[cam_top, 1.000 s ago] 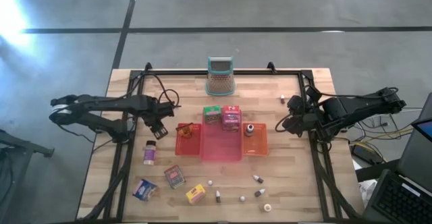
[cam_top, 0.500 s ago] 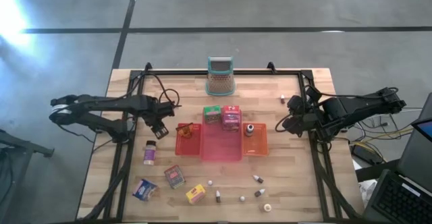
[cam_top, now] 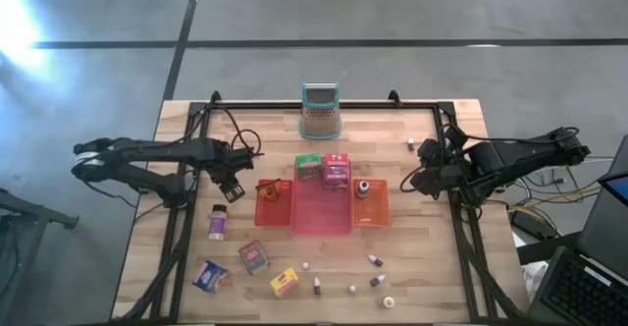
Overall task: Pick & Place Kitchen Items
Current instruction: Move the transparent food coloring bottle to the center of the table
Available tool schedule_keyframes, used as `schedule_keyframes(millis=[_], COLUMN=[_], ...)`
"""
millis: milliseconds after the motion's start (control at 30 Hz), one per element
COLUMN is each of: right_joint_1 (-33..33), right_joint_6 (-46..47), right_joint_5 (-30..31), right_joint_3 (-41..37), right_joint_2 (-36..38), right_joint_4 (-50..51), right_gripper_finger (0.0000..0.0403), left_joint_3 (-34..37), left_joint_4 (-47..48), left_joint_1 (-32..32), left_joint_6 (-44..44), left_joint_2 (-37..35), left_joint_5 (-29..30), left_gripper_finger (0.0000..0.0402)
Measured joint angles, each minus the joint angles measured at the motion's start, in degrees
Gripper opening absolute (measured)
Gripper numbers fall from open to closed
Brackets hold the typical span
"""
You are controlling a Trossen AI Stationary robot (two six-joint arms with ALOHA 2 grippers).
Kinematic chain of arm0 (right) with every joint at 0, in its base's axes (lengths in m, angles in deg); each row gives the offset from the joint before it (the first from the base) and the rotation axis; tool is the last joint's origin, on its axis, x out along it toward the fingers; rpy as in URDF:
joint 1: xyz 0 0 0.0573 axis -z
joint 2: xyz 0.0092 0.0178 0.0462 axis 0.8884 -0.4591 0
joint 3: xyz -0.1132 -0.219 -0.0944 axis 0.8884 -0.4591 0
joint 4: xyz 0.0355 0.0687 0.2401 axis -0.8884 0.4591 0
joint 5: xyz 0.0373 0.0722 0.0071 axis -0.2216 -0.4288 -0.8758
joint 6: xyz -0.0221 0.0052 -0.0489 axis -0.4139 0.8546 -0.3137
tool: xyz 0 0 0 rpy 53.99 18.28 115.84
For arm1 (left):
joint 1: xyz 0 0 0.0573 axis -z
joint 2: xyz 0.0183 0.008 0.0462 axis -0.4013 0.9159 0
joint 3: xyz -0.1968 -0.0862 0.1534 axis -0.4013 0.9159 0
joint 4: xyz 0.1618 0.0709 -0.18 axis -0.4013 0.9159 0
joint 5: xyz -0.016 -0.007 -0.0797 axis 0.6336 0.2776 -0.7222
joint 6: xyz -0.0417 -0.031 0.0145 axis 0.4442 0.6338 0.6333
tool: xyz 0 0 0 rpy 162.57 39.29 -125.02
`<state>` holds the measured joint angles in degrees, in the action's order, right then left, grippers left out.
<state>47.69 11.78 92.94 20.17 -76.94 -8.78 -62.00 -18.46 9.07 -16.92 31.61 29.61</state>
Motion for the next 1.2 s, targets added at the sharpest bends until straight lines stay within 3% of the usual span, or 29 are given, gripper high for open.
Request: schedule_keyframes(millis=[167,933,1200], right_joint_1=[0.0,0.0,0.0], right_joint_6=[0.0,-0.1,-17.6], right_joint_5=[0.0,0.0,1.7], right_joint_3=[0.0,0.0,0.0], right_joint_2=[0.0,0.0,0.0], right_joint_4=[0.0,0.0,0.0], right_gripper_finger=[0.0008,0.0008,0.0008], left_joint_3=[0.0,-1.4,-9.8], left_joint_4=[0.0,0.9,8.9], left_joint_1=[0.0,0.0,0.0], left_joint_6=[0.0,-1.2,-1.6], left_joint_2=[0.0,0.0,0.0], left_joint_5=[0.0,-1.7,-4.5], left_gripper_finger=[0.0098,0.0100,0.0100])
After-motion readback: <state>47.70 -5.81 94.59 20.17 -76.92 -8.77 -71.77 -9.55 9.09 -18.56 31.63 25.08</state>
